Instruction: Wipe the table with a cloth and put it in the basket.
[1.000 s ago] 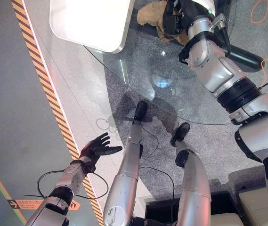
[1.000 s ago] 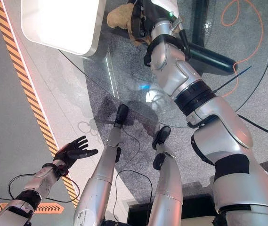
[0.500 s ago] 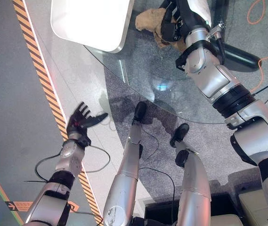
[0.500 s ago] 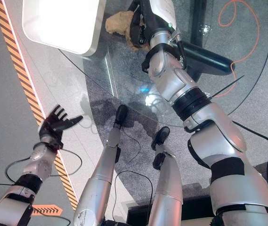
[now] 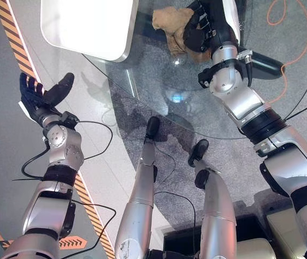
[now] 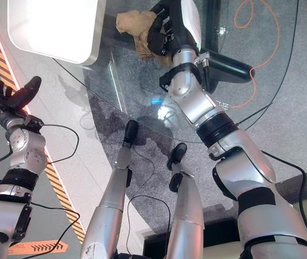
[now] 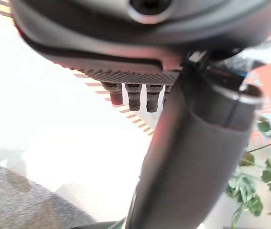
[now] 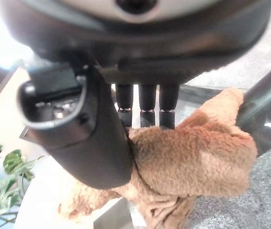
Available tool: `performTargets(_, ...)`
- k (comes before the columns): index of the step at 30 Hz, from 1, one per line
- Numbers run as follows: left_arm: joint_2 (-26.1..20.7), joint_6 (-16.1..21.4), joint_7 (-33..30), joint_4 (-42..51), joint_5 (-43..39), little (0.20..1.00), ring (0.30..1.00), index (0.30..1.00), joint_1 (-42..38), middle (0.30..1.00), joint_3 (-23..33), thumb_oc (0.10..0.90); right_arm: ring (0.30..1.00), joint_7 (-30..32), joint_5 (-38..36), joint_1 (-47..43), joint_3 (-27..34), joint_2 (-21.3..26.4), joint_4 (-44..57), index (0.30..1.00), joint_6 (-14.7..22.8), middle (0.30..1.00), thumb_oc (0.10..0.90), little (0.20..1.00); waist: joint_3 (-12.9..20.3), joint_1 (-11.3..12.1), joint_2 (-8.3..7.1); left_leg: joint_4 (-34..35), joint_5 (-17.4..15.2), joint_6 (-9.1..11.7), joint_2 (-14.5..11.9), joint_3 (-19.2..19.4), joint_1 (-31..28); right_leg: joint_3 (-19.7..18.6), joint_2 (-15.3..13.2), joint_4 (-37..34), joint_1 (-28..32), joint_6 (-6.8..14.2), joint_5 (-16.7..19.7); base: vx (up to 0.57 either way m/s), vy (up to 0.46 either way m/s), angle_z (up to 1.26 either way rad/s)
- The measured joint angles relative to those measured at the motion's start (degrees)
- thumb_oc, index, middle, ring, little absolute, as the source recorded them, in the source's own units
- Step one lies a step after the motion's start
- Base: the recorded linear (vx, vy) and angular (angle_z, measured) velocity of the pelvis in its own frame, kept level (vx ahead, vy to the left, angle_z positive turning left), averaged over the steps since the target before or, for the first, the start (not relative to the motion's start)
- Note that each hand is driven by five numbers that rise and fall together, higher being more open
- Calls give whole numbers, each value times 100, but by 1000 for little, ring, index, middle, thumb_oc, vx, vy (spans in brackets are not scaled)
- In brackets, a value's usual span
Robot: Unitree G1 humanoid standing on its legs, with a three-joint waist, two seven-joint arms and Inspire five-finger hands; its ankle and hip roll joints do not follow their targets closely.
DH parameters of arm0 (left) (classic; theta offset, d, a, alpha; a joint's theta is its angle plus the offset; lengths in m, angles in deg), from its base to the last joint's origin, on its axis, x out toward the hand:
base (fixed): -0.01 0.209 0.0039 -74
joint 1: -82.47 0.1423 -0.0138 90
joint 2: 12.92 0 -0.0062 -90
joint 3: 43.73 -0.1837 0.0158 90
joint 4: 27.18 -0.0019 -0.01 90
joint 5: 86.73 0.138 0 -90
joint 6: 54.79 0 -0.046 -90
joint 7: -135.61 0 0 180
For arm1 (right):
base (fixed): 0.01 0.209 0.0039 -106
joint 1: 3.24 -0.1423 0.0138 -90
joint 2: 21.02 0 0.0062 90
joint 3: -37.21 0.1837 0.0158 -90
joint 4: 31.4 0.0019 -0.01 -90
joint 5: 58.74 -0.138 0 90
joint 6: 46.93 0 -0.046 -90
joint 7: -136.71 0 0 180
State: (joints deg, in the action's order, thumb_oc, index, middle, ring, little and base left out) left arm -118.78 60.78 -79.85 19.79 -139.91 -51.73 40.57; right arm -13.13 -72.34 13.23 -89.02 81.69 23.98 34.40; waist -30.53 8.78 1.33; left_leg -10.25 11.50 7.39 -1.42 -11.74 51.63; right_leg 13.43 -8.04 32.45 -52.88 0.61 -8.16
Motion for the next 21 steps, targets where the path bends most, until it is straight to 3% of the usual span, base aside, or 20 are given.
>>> performTargets(10, -78, 282, -856, 752, 915, 900, 900, 900, 135, 900, 178, 800, 300, 69, 28, 513, 468, -1, 467, 300, 68, 300, 100, 200, -38, -7, -185, -18, -14, -22, 10, 21, 0, -26, 0, -62, 35, 24, 33, 0, 0, 0)
performTargets(21, -70, 462, -847, 1586, 1822, 900, 900, 900, 449, 900, 239, 800, 300, 105, 290, 955, 696, 1, 679, 300, 112, 300, 100, 200, -38, -7, -188, -76, -26, -35, 17, 22, -25, -31, 2, -50, 87, 23, 51, 0, 0, 0)
